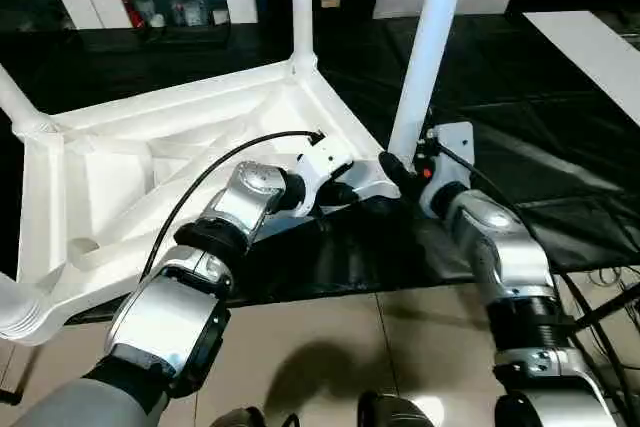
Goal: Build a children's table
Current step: Rotate leg to tighten
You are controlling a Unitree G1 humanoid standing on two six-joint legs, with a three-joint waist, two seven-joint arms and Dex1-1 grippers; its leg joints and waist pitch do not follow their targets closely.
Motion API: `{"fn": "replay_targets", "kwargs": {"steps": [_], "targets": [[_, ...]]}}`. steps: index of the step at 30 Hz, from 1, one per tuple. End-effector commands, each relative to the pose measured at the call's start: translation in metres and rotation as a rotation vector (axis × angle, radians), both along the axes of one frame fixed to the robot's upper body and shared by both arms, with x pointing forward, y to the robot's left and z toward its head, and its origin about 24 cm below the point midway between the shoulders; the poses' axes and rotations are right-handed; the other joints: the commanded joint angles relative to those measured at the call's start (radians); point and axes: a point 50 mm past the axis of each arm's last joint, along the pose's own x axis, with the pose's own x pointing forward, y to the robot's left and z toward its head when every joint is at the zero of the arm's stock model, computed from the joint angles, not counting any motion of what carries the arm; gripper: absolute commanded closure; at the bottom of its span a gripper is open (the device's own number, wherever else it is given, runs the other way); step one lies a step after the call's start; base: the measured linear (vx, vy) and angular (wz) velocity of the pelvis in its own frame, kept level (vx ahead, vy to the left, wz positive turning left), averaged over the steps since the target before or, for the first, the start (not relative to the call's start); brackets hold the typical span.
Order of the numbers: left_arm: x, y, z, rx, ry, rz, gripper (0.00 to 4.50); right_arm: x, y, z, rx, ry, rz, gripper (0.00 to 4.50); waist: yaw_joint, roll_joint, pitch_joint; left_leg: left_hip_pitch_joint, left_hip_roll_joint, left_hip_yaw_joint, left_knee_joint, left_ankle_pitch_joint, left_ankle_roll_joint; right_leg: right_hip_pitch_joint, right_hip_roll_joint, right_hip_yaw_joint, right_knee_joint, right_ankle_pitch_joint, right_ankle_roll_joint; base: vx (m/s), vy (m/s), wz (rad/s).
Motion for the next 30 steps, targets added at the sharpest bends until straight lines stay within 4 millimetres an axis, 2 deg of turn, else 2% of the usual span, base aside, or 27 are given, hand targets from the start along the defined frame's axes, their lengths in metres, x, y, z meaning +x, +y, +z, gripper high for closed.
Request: {"fn": "replay_targets", "kwargs": {"steps": [1, 3, 4, 5, 6, 7, 9, 11, 12, 16, 17, 21, 22, 27, 30], "targets": [[-0.001, -0.006, 0.009, -0.021, -0.054, -0.074, 4.50, -0.012, 0.017, -0.006, -0.008, -0.002, 0.219, 1.12, 0.009, -0.013, -0.079, 0.015, 0.037, -0.016, -0.056, -0.200, 0.121, 0.061, -0.048, 0.033, -0.061, -0.258, -0.231, 0.000, 0.000, 0.00], [-0.006, 0.002, 0.007, -0.018, -0.056, -0.148, 4.50, -0.017, 0.001, -0.005, 0.007, -0.020, 0.288, 1.04, 0.011, -0.012, -0.078, 0.013, 0.037, -0.016, -0.055, -0.195, 0.132, 0.062, -0.048, 0.034, -0.059, -0.247, -0.235, 0.000, 0.000, 0.00], [-0.006, 0.002, 0.007, -0.019, -0.055, -0.150, 4.50, -0.018, 0.000, -0.005, 0.008, -0.020, 0.290, 0.99, 0.014, -0.011, -0.078, 0.013, 0.038, -0.015, -0.054, -0.202, 0.142, 0.064, -0.048, 0.034, -0.060, -0.244, -0.240, 0.000, 0.000, 0.00], [-0.008, 0.007, 0.006, -0.015, -0.049, -0.192, 4.50, -0.019, -0.009, -0.003, -0.007, -0.028, 0.318, 0.92, 0.016, -0.006, -0.078, 0.013, 0.040, -0.016, -0.055, -0.197, 0.143, 0.064, -0.049, 0.034, -0.058, -0.237, -0.247, 0.000, 0.000, 0.00], [-0.009, 0.009, 0.005, -0.008, -0.049, -0.210, 4.50, -0.020, -0.013, -0.003, -0.026, -0.034, 0.333, 0.67, 0.017, -0.009, -0.079, 0.012, 0.039, -0.016, -0.054, -0.196, 0.142, 0.065, -0.048, 0.033, -0.058, -0.237, -0.247, 0.000, 0.000, 0.00], [-0.012, 0.013, 0.004, -0.002, -0.035, -0.242, 4.50, -0.023, -0.019, -0.003, -0.063, -0.036, 0.372, 0.59, 0.018, -0.005, -0.078, 0.015, 0.040, -0.015, -0.055, -0.203, 0.138, 0.063, -0.047, 0.034, -0.058, -0.239, -0.252, 0.000, 0.000, 0.00], [-0.015, 0.017, 0.003, 0.004, -0.022, -0.280, 4.50, -0.026, -0.026, -0.003, -0.102, -0.033, 0.421, 0.59, 0.024, -0.006, -0.077, 0.018, 0.043, -0.014, -0.056, -0.214, 0.128, 0.062, -0.046, 0.035, -0.057, -0.245, -0.259, 0.000, 0.000, 0.00], [-0.021, 0.023, 0.004, -0.007, -0.005, -0.377, 4.50, -0.033, -0.039, -0.002, -0.154, -0.011, 0.543, 0.59, 0.028, -0.006, -0.077, 0.020, 0.046, -0.014, -0.057, -0.220, 0.123, 0.063, -0.044, 0.034, -0.056, -0.242, -0.262, 0.000, 0.000, 0.00], [-0.021, 0.023, 0.004, -0.007, -0.005, -0.377, 4.50, -0.033, -0.039, -0.002, -0.154, -0.011, 0.543, 0.59, 0.033, -0.004, -0.077, 0.023, 0.048, -0.014, -0.057, -0.222, 0.123, 0.062, -0.044, 0.034, -0.055, -0.237, -0.267, 0.000, 0.000, 0.00], [-0.030, 0.032, 0.000, 0.039, 0.029, -0.509, 4.50, -0.040, -0.045, 0.002, -0.135, 0.004, 0.684, 0.59, 0.052, -0.003, -0.081, 0.023, 0.051, -0.010, -0.056, -0.217, 0.126, 0.062, -0.046, 0.035, -0.050, -0.226, -0.275, 0.000, 0.000, 0.00], [-0.032, 0.034, 0.000, 0.045, 0.034, -0.526, 4.50, -0.042, -0.046, 0.002, -0.127, 0.014, 0.726, 0.76, 0.055, -0.003, -0.080, 0.023, 0.052, -0.010, -0.056, -0.216, 0.123, 0.060, -0.046, 0.035, -0.049, -0.224, -0.277, 0.000, 0.000, 0.00], [-0.034, 0.036, 0.001, 0.043, 0.039, -0.560, 4.50, -0.043, -0.046, 0.003, -0.118, 0.020, 0.791, 0.98, 0.070, -0.004, -0.082, 0.026, 0.055, -0.009, -0.056, -0.215, 0.112, 0.059, -0.048, 0.037, -0.047, -0.230, -0.276, 0.000, 0.000, 0.00], [-0.034, 0.036, 0.001, 0.043, 0.039, -0.560, 4.50, -0.043, -0.046, 0.003, -0.118, 0.020, 0.791, 0.98, 0.070, -0.004, -0.082, 0.026, 0.055, -0.009, -0.056, -0.215, 0.112, 0.059, -0.048, 0.037, -0.047, -0.230, -0.276, 0.000, 0.000, 0.00], [-0.039, 0.036, 0.001, 0.030, 0.049, -0.603, 4.50, -0.046, -0.043, 0.001, -0.068, 0.080, 0.881, 1.63, 0.075, -0.007, -0.084, 0.023, 0.053, -0.010, -0.055, -0.200, 0.110, 0.062, -0.050, 0.036, -0.044, -0.231, -0.274, 0.000, 0.000, 0.00], [-0.039, 0.037, 0.002, 0.029, 0.047, -0.610, 4.50, -0.047, -0.043, 0.000, -0.062, 0.100, 0.913, 1.85, 0.076, -0.006, -0.084, 0.024, 0.053, -0.009, -0.054, -0.198, 0.110, 0.060, -0.048, 0.036, -0.045, -0.237, -0.272, 0.000, 0.000, 0.00]]}}
